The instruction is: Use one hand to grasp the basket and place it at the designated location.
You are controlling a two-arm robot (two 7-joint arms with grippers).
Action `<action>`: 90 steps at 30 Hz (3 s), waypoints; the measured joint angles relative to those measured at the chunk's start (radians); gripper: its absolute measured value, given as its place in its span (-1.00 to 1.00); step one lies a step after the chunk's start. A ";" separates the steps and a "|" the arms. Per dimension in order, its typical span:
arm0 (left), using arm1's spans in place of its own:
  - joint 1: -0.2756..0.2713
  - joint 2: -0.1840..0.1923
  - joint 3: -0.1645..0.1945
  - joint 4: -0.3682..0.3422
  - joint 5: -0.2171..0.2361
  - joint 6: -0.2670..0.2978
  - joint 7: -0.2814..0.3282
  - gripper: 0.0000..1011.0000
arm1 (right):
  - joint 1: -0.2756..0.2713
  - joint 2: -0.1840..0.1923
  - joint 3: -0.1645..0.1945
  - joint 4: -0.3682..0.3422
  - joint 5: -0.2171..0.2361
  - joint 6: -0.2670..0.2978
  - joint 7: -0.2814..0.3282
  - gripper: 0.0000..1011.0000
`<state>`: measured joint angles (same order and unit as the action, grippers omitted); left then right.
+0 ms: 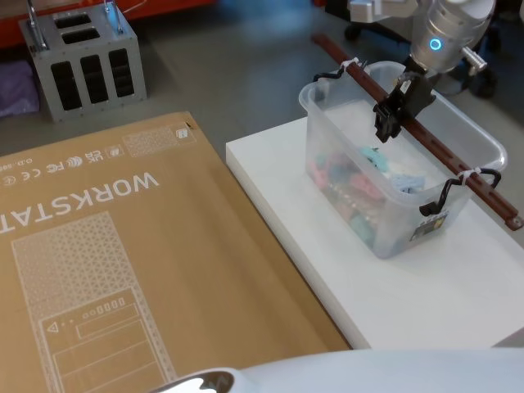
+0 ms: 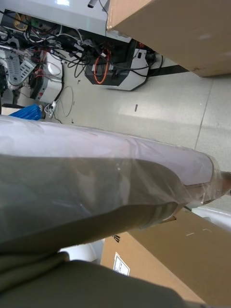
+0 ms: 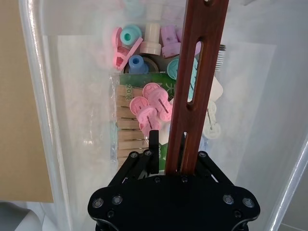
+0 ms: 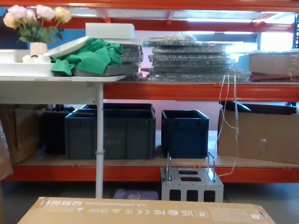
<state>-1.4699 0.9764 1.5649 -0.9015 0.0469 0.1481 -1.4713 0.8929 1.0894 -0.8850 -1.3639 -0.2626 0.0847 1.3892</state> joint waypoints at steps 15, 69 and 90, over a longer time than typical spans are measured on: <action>0.000 0.000 0.000 0.000 0.000 0.000 0.000 -1.00 | -0.007 0.009 0.017 -0.001 0.005 0.004 0.003 -0.80; 0.000 0.000 0.000 0.000 0.000 0.000 0.000 -1.00 | 0.052 0.040 0.065 -0.102 0.019 -0.079 0.054 -1.00; 0.000 0.000 0.000 0.000 0.000 0.000 0.000 -1.00 | 0.169 -0.077 -0.034 -0.035 -0.034 -0.341 0.133 -1.00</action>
<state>-1.4699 0.9764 1.5649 -0.9014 0.0470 0.1481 -1.4713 1.0619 1.0123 -0.9185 -1.3987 -0.2965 -0.2567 1.5224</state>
